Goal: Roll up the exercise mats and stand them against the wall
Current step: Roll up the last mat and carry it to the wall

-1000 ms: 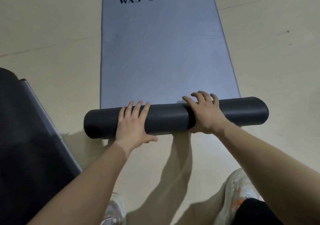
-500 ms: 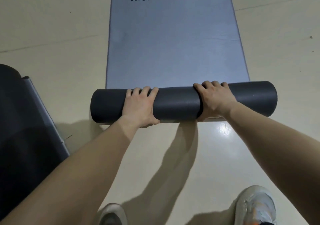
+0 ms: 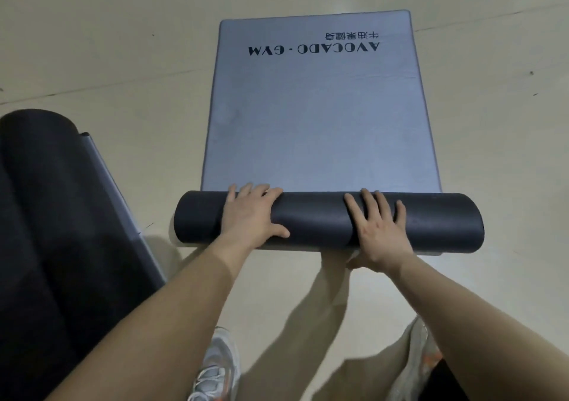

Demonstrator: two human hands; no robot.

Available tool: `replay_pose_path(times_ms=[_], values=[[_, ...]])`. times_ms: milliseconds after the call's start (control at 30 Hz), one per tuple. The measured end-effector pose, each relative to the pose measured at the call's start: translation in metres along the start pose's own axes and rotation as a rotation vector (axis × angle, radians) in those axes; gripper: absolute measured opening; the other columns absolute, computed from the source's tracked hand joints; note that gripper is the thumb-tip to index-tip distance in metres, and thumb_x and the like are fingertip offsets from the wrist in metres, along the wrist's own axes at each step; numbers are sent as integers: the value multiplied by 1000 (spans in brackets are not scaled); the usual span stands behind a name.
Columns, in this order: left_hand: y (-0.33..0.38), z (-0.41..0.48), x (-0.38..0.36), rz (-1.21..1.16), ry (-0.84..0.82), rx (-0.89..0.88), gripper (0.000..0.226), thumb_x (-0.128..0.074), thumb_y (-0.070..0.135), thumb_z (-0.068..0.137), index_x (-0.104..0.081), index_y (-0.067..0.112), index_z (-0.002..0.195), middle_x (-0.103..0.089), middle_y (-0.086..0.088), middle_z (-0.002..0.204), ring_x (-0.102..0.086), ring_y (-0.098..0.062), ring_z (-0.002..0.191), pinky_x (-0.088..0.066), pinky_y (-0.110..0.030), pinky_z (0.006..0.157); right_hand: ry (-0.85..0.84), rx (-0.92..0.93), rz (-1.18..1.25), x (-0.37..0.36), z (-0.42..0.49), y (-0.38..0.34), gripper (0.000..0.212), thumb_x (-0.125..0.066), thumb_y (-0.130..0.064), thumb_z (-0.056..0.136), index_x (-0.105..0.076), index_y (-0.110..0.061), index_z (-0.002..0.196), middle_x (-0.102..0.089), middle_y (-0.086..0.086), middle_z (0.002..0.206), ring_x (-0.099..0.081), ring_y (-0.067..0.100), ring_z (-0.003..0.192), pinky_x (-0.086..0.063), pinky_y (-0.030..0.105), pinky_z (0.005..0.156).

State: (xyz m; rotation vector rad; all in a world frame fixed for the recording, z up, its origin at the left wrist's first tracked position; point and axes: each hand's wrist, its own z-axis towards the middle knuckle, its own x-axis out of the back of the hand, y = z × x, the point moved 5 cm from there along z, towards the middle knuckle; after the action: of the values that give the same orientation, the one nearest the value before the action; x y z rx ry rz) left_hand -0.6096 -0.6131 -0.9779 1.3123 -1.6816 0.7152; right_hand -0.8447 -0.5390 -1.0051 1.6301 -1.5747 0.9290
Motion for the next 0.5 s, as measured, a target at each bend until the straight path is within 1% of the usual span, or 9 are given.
replay_pose_path(times_ms=[33, 67, 133, 167, 233, 300, 367, 400, 500], values=[[4, -15, -4, 48, 129, 27, 87, -62, 70, 82, -33, 31, 154, -37, -1, 160, -32, -31, 147, -18, -53, 121, 17, 1, 23, 11, 13, 4, 138, -84, -64, 68, 14, -31, 159, -4, 11, 170, 0, 34, 158, -7, 65, 124], [9, -28, -11, 77, 164, 46, 92, -57, 71, 85, -23, 28, 158, -24, -7, 166, -21, -37, 151, -14, -57, 122, 15, 4, 50, 22, 25, 8, 135, -84, -66, 65, 6, -33, 159, -13, 9, 168, -6, 32, 157, -11, 64, 123], [11, -24, -25, 121, 82, 82, 120, -59, 80, 76, 4, 24, 161, 5, -11, 170, 4, -42, 155, -4, -61, 121, -1, 12, 68, 37, 41, 11, 138, -82, -76, 57, -2, -32, 160, -16, 8, 166, -7, 32, 157, -10, 64, 121], [11, -10, -23, 125, 62, 90, 129, -62, 83, 71, 10, 24, 160, 10, -9, 170, 9, -41, 154, -1, -61, 121, 26, -6, 43, 42, 45, 12, 138, -81, -77, 58, -2, -30, 161, -13, 10, 167, -3, 35, 157, -8, 66, 121], [3, 27, -11, 93, 60, 83, 132, -64, 86, 66, 7, 28, 160, 5, -6, 170, 8, -38, 155, -1, -59, 123, 158, -44, -51, 44, 42, 11, 130, -81, -70, 67, -6, -22, 161, -12, 16, 168, -1, 40, 157, -7, 71, 120], [-8, 65, 10, 45, 41, 26, 128, -62, 88, 64, 0, 31, 160, -5, -4, 170, 1, -36, 156, -3, -56, 125, 227, -37, -105, 33, 37, 7, 134, -84, -66, 67, -4, -18, 163, -12, 18, 168, -5, 41, 156, -5, 72, 117], [-15, 87, 21, 38, 29, -37, 126, -58, 90, 66, -1, 29, 161, -7, -3, 170, -2, -34, 156, -3, -54, 125, 223, -24, -116, 33, 52, 8, 139, -86, -62, 66, 5, -20, 162, -11, 16, 169, -7, 40, 156, -5, 70, 118], [-14, 91, 21, 46, 65, -59, 124, -55, 90, 69, 0, 27, 161, -7, -3, 170, -2, -33, 156, -2, -54, 125, 222, -29, -114, 41, 67, 12, 138, -87, -61, 66, 6, -22, 161, -14, 14, 168, -11, 39, 155, -7, 69, 119], [-7, 92, 12, 154, 170, -77, 134, -62, 88, 62, 5, 25, 160, -6, -5, 169, -4, -37, 155, -7, -56, 124, 149, 3, -95, 71, 115, 24, 141, -85, -74, 49, -7, -28, 157, -35, 7, 154, -33, 34, 144, -24, 66, 115]])
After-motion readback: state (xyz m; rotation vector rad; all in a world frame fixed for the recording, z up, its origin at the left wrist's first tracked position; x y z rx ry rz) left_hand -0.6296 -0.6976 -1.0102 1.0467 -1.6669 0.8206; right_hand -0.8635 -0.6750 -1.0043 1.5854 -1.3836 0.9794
